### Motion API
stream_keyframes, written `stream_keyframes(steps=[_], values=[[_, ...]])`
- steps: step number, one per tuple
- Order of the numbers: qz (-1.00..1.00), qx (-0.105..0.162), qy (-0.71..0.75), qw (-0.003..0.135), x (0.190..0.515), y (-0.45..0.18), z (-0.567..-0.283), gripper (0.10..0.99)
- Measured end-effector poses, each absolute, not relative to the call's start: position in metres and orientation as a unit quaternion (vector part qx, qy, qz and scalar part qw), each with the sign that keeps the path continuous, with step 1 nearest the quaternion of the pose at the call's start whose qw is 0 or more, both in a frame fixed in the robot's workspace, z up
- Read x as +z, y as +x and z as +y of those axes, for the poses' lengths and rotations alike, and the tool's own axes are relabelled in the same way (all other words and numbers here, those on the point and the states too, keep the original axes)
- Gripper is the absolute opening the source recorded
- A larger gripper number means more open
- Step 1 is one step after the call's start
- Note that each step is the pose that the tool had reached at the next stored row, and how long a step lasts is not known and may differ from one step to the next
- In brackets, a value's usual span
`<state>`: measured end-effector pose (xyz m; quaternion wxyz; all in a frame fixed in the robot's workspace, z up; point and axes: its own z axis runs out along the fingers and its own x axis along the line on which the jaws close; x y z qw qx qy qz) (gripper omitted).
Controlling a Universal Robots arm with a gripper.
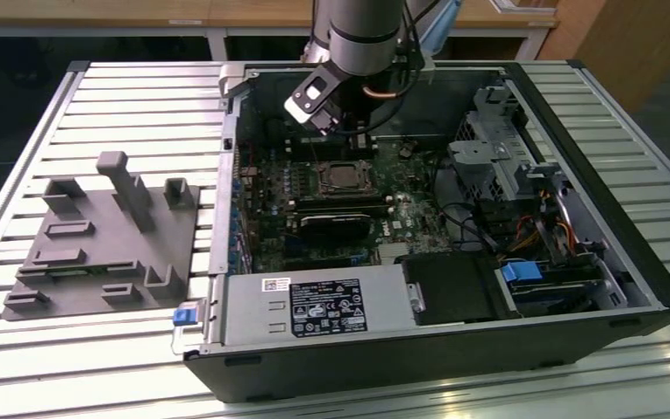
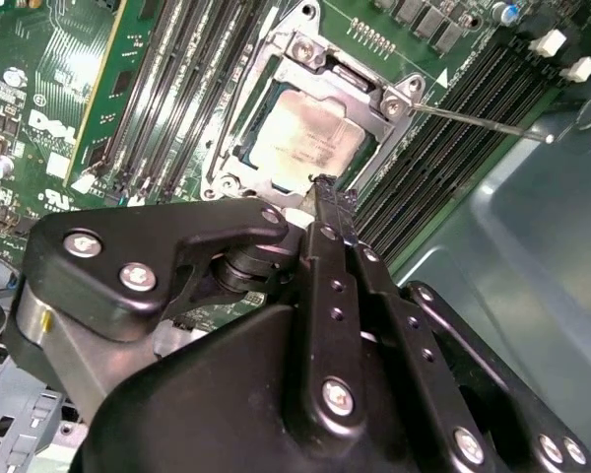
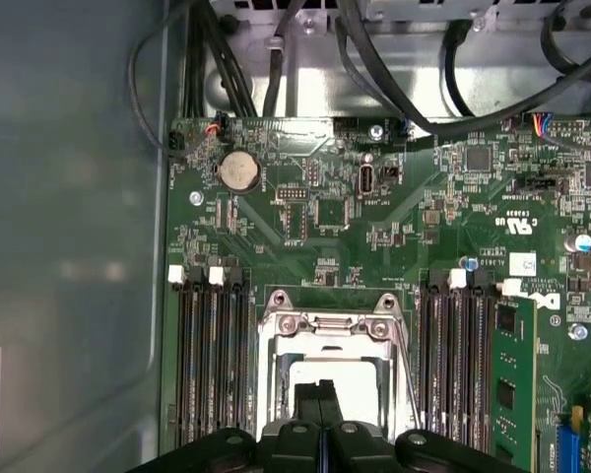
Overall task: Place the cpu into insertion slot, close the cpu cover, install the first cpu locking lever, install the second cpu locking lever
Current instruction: 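Close the cpu cover, then install the first cpu locking lever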
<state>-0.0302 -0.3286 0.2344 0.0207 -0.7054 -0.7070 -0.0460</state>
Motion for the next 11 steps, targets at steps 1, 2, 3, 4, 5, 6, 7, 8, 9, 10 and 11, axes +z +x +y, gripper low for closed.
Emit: stream_keyframes(steps=[1,2,3,4,5,6,7,8,9,10,11], values=[[-0.707,-0.046,-0.705,0.021,0.2344,-0.0305,-0.3286,0.106],[-0.707,-0.046,-0.705,0.021,0.2344,-0.0308,-0.3286,0.106],[-0.707,-0.046,-0.705,0.021,0.2344,-0.0311,-0.3286,0.106],[-0.707,-0.046,-0.705,0.021,0.2344,-0.0318,-0.3286,0.106],[-0.707,-0.046,-0.705,0.021,0.2344,-0.0325,-0.3286,0.106],[-0.707,-0.046,-0.705,0.021,0.2344,-0.0332,-0.3286,0.106],[-0.707,-0.046,-0.705,0.021,0.2344,-0.0339,-0.3286,0.106],[-0.707,-0.046,-0.705,0.021,0.2344,-0.0347,-0.3286,0.106],[-0.707,-0.046,-0.705,0.021,0.2343,-0.0352,-0.3286,0.106],[-0.707,-0.046,-0.705,0.021,0.2344,-0.0354,-0.3286,0.106],[-0.707,-0.046,-0.705,0.021,0.2344,-0.0354,-0.3286,0.106]])
